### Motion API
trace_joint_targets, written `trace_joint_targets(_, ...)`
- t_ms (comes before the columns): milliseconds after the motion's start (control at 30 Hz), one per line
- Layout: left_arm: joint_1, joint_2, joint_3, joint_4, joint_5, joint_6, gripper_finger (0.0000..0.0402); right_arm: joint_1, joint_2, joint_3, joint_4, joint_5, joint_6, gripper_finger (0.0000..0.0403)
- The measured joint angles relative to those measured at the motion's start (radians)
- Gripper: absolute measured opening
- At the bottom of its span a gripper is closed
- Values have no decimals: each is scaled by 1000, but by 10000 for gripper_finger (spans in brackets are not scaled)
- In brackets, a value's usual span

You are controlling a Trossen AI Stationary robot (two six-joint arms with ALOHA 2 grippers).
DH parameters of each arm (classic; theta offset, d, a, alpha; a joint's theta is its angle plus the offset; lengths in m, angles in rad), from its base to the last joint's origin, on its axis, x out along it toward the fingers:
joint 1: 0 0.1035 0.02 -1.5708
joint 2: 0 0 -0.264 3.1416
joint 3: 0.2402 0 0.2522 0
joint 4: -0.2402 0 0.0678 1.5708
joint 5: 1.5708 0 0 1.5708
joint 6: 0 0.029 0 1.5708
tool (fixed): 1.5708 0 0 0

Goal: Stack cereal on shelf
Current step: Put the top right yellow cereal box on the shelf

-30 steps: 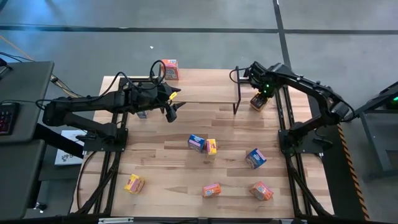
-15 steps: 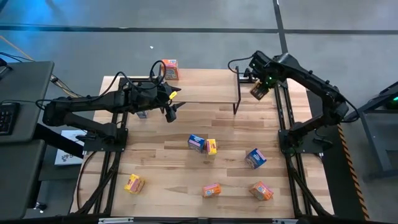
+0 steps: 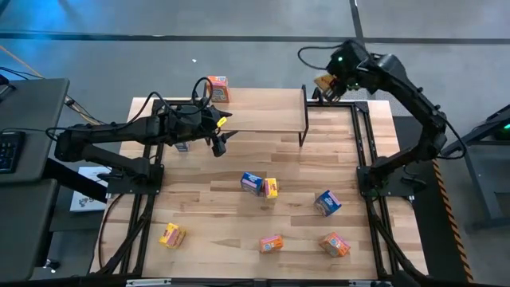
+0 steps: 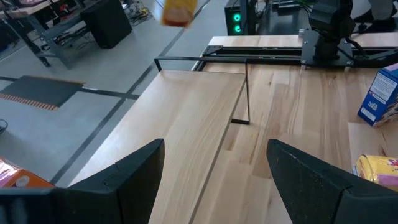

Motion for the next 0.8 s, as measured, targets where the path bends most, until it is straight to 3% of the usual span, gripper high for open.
trace_joint_targets(367, 0, 0, 0, 0, 6, -1, 273, 7, 10, 25, 214, -151, -372, 142)
trace_joint_targets(800, 0, 0, 0, 0, 11, -5, 273, 51, 134, 23, 211, -75, -498, 142)
